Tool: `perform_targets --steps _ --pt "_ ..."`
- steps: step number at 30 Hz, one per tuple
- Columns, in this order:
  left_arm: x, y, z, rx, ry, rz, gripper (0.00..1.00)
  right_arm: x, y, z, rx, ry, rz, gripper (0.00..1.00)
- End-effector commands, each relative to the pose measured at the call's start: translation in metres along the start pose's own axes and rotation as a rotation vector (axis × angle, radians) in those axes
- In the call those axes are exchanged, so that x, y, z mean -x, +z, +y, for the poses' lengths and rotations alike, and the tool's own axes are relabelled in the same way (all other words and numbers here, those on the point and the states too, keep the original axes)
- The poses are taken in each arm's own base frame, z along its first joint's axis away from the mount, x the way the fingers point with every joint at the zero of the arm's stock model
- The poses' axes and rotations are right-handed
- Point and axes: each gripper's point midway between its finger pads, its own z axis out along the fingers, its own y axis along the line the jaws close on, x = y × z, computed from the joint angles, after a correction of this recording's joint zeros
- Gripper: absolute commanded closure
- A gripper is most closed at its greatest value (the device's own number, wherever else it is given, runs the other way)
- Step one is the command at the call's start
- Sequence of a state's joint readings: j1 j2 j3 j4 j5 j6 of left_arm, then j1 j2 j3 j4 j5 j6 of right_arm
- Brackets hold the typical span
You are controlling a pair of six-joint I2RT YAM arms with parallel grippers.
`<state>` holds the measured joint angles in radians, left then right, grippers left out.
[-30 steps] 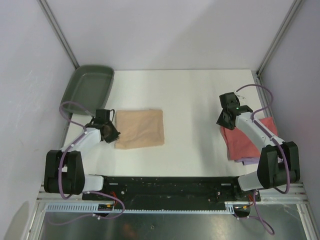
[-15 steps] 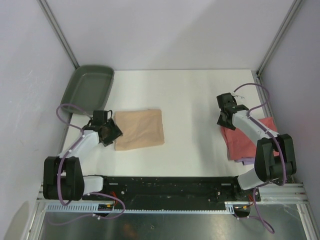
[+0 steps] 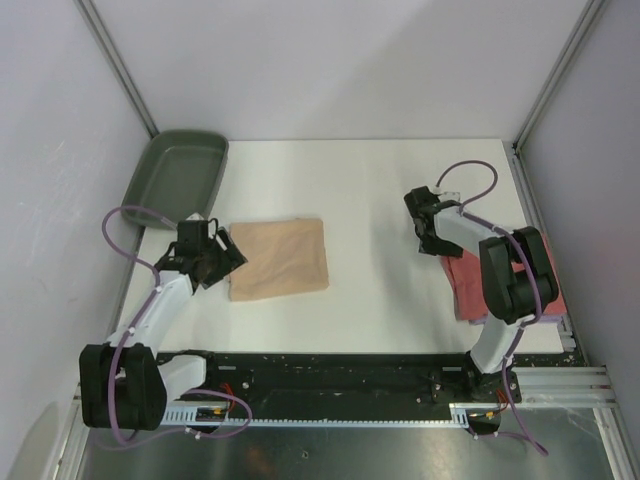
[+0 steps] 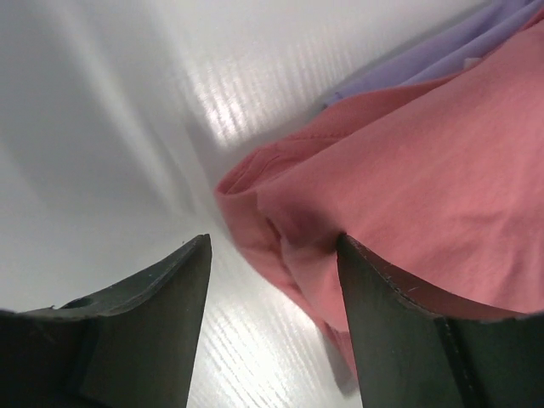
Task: Fold and stack the t-shirts
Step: Put the neatly folded tshirt into the corner of the board with both arms
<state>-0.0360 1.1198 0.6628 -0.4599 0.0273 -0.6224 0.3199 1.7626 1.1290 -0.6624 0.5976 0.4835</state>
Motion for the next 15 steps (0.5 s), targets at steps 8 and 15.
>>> perform_targets --steps 8,15 --pt "0.019 -0.013 -0.011 -0.048 0.058 -0.065 0.19 0.006 0.017 -0.031 -0.266 -0.069 -0.012 0.36" --pt "0.018 -0.013 -0.013 -0.064 0.062 -0.063 0.19 -0.005 0.03 -0.041 -0.324 -0.086 0.032 0.4"
